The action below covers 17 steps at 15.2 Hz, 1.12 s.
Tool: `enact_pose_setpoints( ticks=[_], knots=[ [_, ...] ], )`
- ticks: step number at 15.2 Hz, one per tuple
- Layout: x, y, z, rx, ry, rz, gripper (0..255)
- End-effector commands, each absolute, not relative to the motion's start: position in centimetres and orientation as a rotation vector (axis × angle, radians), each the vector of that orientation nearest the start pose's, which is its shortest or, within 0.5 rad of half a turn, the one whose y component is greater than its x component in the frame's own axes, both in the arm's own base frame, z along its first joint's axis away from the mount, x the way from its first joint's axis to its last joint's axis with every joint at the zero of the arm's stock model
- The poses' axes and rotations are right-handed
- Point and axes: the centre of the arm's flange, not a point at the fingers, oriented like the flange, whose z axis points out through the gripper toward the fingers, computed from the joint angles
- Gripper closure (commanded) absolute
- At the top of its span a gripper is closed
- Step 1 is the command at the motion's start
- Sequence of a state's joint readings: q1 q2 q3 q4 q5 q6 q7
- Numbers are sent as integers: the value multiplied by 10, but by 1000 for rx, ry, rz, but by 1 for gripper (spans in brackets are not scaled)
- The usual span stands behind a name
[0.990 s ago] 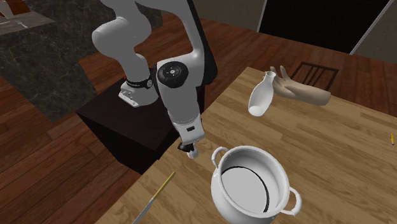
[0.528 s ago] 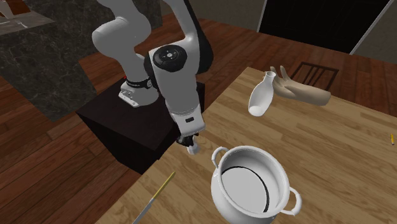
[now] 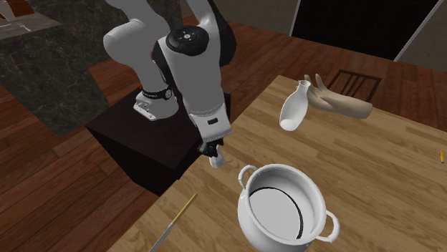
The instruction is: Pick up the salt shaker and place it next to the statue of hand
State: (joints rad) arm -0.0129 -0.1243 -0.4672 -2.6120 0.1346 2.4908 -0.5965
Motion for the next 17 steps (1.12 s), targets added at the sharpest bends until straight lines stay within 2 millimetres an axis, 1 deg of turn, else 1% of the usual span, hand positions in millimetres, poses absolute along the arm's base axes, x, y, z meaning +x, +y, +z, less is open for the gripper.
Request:
enact_pose_setpoints(
  ticks=[1,15,17],
  knots=[
    [383,-195,299,-3016,-18,-88,255],
    [383,-195,372,-3016,-18,-88,255],
    [386,-169,372,-3016,-18,-88,255]
  ],
)
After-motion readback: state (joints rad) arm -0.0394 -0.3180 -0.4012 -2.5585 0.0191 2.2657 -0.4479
